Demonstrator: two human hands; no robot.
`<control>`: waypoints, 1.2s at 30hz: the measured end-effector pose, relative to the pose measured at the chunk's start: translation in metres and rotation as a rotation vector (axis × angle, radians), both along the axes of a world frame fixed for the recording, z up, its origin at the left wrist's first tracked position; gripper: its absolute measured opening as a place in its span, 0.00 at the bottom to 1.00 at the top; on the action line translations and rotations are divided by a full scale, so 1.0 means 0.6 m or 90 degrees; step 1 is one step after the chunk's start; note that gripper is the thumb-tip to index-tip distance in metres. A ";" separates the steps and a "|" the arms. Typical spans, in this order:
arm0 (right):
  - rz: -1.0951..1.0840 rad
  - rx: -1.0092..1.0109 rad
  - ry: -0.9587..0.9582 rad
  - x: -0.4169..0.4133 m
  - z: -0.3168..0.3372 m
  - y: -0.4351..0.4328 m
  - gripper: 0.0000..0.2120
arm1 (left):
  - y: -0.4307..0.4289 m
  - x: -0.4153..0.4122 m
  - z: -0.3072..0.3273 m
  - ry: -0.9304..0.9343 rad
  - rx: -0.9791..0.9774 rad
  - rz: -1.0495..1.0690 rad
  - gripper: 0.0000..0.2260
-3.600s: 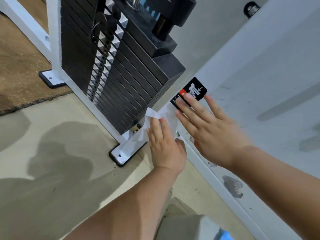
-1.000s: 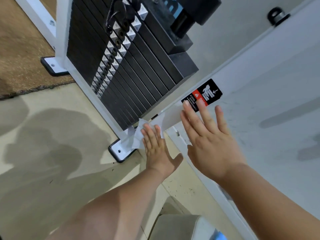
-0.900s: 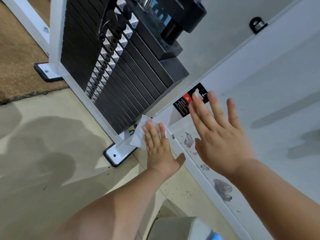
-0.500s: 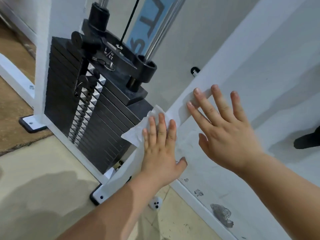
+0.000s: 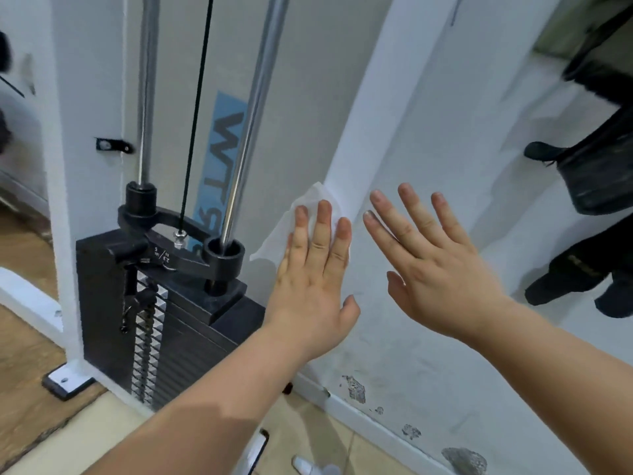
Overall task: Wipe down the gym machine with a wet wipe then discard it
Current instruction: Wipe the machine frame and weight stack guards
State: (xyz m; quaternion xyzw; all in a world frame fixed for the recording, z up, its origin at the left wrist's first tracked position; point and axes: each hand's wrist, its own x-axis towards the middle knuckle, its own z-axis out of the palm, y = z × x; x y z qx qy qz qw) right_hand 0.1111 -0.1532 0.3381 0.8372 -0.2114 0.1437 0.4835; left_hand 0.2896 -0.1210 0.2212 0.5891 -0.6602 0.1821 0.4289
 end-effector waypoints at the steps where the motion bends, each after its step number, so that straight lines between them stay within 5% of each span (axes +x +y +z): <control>1: 0.003 0.005 -0.019 0.001 0.023 -0.003 0.43 | 0.000 0.003 0.029 -0.010 0.000 0.003 0.49; 11: 0.078 0.066 -0.167 0.062 0.331 -0.007 0.37 | 0.003 0.015 0.363 -0.072 -0.017 0.070 0.49; 19: 0.105 0.256 -0.317 0.096 0.497 0.067 0.33 | 0.061 0.037 0.609 -0.090 0.053 0.019 0.37; 22: 0.110 0.315 -0.356 0.123 0.533 0.103 0.35 | 0.100 0.077 0.649 -0.125 0.107 0.044 0.42; 28: 0.053 0.382 -0.308 0.237 0.671 0.161 0.42 | 0.206 0.219 0.757 -0.068 0.173 0.062 0.43; 36: -0.066 0.440 -0.167 0.416 0.758 0.213 0.36 | 0.283 0.390 0.827 -0.025 0.206 0.090 0.42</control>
